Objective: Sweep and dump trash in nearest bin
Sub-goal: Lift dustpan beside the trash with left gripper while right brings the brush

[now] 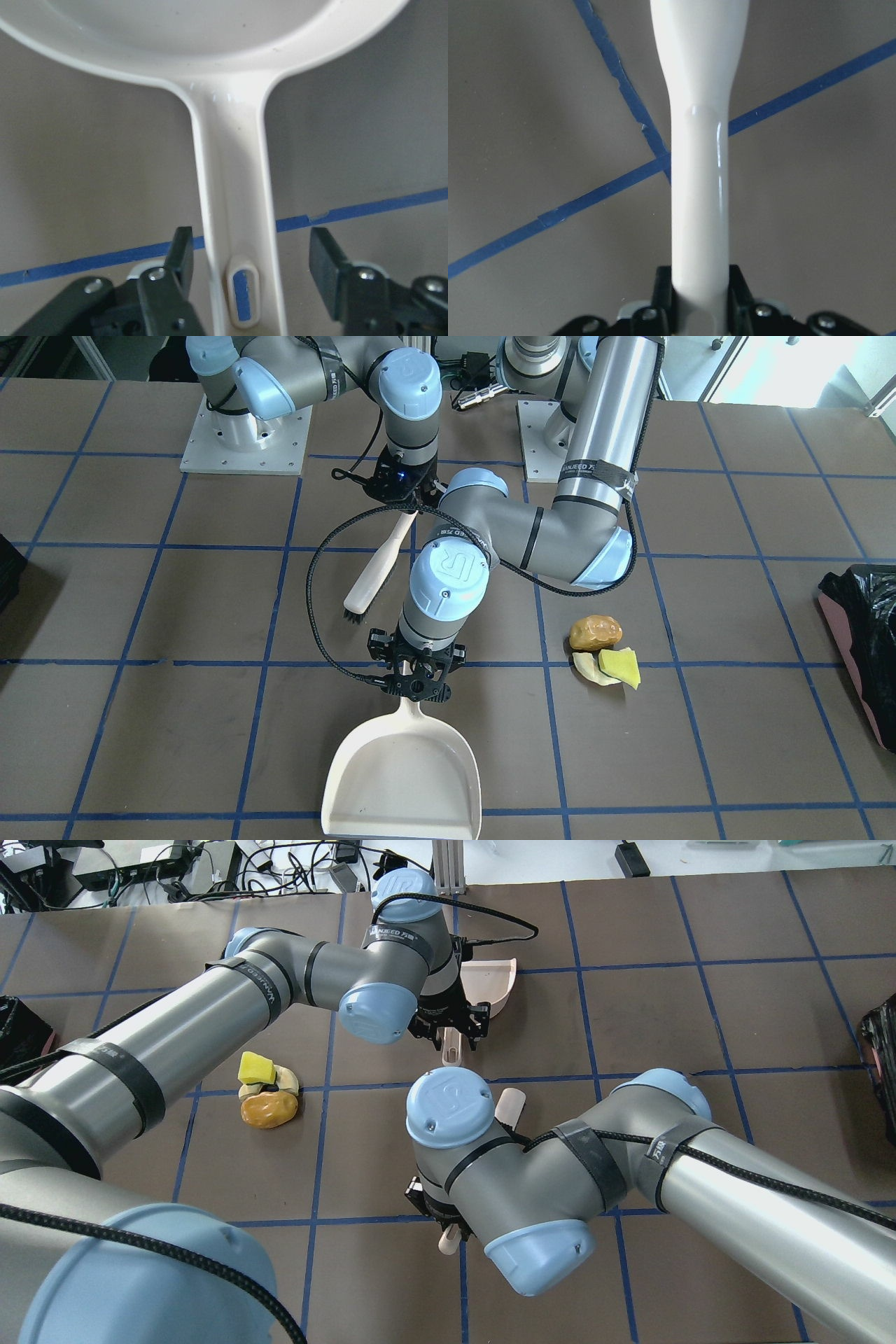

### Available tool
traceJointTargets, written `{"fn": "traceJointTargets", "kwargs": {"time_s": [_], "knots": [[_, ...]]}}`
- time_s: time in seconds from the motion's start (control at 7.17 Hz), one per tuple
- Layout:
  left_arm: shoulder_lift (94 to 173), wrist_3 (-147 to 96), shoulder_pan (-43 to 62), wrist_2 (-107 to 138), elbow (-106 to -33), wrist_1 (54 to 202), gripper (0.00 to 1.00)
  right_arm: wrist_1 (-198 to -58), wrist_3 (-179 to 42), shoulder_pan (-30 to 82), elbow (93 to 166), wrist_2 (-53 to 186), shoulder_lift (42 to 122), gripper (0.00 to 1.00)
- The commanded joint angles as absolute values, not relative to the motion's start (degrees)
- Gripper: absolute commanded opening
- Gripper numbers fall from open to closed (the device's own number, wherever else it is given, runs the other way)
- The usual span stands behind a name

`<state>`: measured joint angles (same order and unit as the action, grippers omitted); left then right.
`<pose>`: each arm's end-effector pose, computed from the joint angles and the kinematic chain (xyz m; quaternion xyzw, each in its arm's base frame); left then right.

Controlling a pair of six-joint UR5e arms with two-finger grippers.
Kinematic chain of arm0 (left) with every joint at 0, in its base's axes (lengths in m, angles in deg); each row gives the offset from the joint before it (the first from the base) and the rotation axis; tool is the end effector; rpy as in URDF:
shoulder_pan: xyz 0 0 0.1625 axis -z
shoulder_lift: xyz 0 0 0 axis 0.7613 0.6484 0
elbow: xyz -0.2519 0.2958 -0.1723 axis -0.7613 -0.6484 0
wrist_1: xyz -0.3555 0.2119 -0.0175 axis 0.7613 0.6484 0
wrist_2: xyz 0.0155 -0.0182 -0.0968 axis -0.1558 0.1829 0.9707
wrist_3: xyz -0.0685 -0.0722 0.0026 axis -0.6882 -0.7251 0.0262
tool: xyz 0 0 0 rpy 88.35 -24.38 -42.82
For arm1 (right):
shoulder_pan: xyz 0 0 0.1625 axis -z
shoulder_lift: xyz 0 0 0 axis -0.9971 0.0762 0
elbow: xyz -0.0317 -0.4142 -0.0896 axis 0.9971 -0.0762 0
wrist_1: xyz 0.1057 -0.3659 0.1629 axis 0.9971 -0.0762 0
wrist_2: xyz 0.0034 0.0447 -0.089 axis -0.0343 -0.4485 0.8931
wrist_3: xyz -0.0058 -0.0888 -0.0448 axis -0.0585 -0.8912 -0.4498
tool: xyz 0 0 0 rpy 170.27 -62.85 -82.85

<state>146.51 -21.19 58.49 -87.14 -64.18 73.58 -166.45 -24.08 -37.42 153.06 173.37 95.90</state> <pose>-0.3507 -0.5945 0.2367 -0.0645 -0.9947 -0.0228 0.0762 0.3728 -0.3095 0.2623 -0.2414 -0.9668 -0.0830 0.0111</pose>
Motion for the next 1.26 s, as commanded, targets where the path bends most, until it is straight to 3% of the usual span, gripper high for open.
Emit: {"fn": "traceJointTargets", "kwargs": {"time_s": [0.0,0.14,0.28,0.84,1.12], "knots": [[146.53,-21.12,58.44,-87.12,-64.24,73.49,0.37,-166.5,-21.75,-37.42,152.91,173.38,96.02,0.0],[146.53,-20.95,58.53,-87.12,-64.24,73.66,0.14,-166.5,-21.75,-37.42,152.64,173.38,96.11,0.0],[146.27,-20.25,58.44,-87.2,-64.41,74.01,0.01,-166.67,-21.75,-37.42,152.55,173.38,96.02,0.0],[141.1,-11.41,52.93,-90.36,-64.5,77.25,0.0,-166.85,-21.84,-37.51,152.21,173.91,96.11,0.0],[137.67,-3.92,48.52,-91.33,-64.5,81.29,0.0,-166.06,-21.58,-37.51,148.71,174.35,95.24,0.0]]}}
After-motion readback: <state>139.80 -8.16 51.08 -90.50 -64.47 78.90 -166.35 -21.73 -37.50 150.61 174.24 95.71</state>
